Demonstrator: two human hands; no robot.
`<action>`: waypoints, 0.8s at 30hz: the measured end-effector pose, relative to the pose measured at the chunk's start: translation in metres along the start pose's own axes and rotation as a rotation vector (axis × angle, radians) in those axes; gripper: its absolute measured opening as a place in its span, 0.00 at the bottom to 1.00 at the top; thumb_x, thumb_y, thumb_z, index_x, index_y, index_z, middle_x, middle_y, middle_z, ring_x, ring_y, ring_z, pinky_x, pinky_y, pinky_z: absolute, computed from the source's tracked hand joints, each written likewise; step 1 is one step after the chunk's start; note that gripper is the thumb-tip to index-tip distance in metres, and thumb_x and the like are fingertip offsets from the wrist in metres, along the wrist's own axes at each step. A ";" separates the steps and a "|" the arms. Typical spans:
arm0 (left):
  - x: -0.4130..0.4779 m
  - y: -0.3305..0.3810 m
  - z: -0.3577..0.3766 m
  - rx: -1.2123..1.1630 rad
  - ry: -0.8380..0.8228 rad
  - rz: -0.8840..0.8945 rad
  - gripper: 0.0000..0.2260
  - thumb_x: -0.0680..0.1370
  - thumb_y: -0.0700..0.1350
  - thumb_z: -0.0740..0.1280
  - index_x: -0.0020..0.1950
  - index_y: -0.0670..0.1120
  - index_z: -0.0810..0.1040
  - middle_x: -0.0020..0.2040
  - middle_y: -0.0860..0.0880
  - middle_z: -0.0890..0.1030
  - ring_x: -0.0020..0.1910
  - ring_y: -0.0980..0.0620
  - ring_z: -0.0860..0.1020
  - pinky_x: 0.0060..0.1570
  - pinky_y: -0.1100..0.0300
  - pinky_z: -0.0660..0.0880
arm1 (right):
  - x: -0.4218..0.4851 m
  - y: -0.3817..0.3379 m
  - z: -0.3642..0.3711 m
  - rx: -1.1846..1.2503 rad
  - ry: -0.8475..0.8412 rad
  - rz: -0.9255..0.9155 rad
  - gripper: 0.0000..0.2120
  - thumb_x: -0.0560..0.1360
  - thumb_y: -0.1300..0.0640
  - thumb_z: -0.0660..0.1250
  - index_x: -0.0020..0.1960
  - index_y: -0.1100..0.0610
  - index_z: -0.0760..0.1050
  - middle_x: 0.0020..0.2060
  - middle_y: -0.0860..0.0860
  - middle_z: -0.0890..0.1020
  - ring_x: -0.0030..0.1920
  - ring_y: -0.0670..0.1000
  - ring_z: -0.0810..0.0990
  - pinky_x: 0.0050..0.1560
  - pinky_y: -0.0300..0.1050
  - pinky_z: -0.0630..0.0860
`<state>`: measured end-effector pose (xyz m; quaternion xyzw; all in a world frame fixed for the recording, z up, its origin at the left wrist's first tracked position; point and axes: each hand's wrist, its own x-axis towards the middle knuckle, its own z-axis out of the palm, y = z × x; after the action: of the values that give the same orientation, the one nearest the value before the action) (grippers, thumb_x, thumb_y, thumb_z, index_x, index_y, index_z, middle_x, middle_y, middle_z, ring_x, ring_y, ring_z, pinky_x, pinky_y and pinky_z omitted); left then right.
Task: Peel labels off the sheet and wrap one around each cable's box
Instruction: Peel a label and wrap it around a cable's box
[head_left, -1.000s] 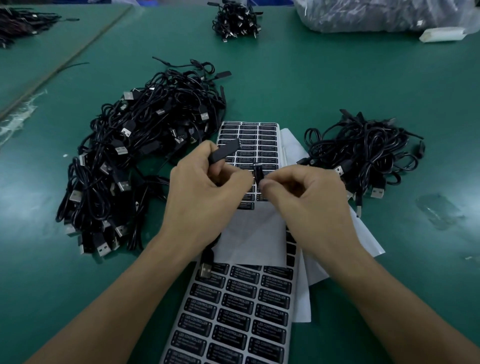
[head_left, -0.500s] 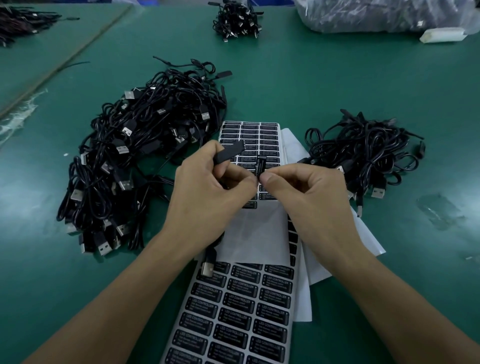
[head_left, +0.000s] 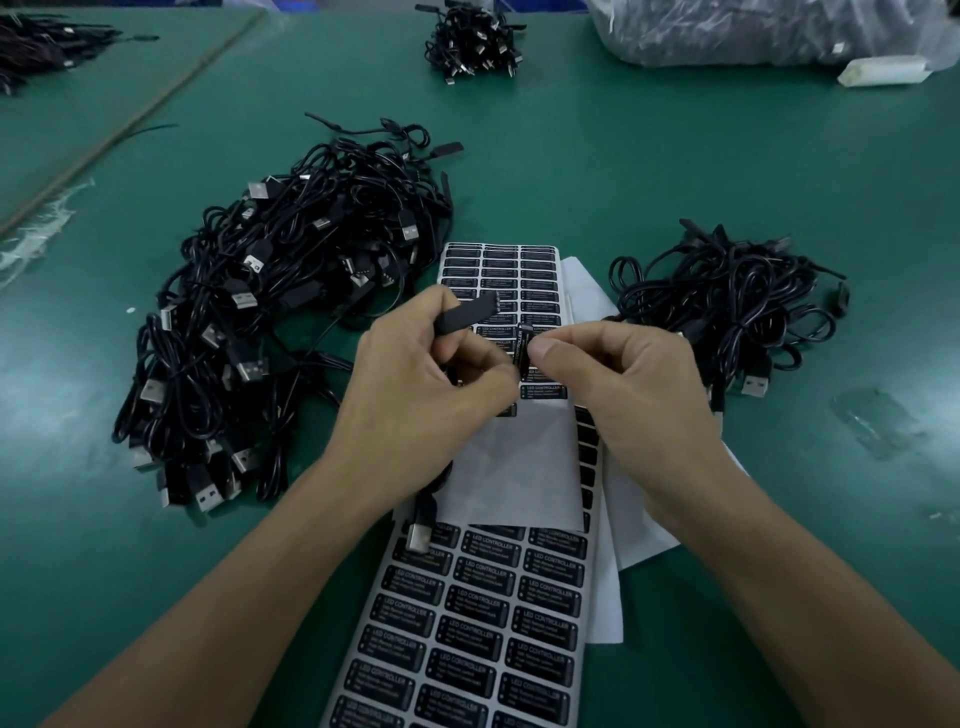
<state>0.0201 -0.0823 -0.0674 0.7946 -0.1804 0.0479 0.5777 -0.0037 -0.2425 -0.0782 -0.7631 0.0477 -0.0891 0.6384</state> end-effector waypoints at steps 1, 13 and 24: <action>0.000 0.000 0.000 -0.002 -0.006 -0.001 0.17 0.69 0.40 0.71 0.36 0.50 0.62 0.34 0.50 0.84 0.34 0.56 0.78 0.41 0.56 0.76 | 0.000 -0.001 0.000 0.008 -0.005 0.003 0.05 0.73 0.53 0.74 0.39 0.49 0.85 0.40 0.62 0.82 0.37 0.49 0.77 0.38 0.39 0.76; -0.002 -0.003 0.003 -0.002 0.035 -0.002 0.12 0.77 0.59 0.62 0.40 0.53 0.73 0.36 0.53 0.82 0.39 0.45 0.81 0.40 0.53 0.77 | 0.000 -0.005 0.002 0.102 0.084 -0.031 0.12 0.76 0.58 0.71 0.34 0.51 0.82 0.25 0.49 0.73 0.28 0.43 0.68 0.31 0.34 0.69; -0.001 -0.008 0.003 0.202 -0.021 0.093 0.10 0.81 0.51 0.57 0.42 0.51 0.73 0.32 0.48 0.76 0.29 0.51 0.71 0.32 0.43 0.71 | -0.008 -0.008 0.010 0.305 -0.013 -0.126 0.21 0.76 0.58 0.71 0.66 0.46 0.70 0.37 0.45 0.84 0.39 0.42 0.83 0.35 0.35 0.76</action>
<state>0.0218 -0.0832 -0.0759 0.8402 -0.2172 0.0840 0.4897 -0.0099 -0.2304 -0.0730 -0.6592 -0.0184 -0.1300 0.7404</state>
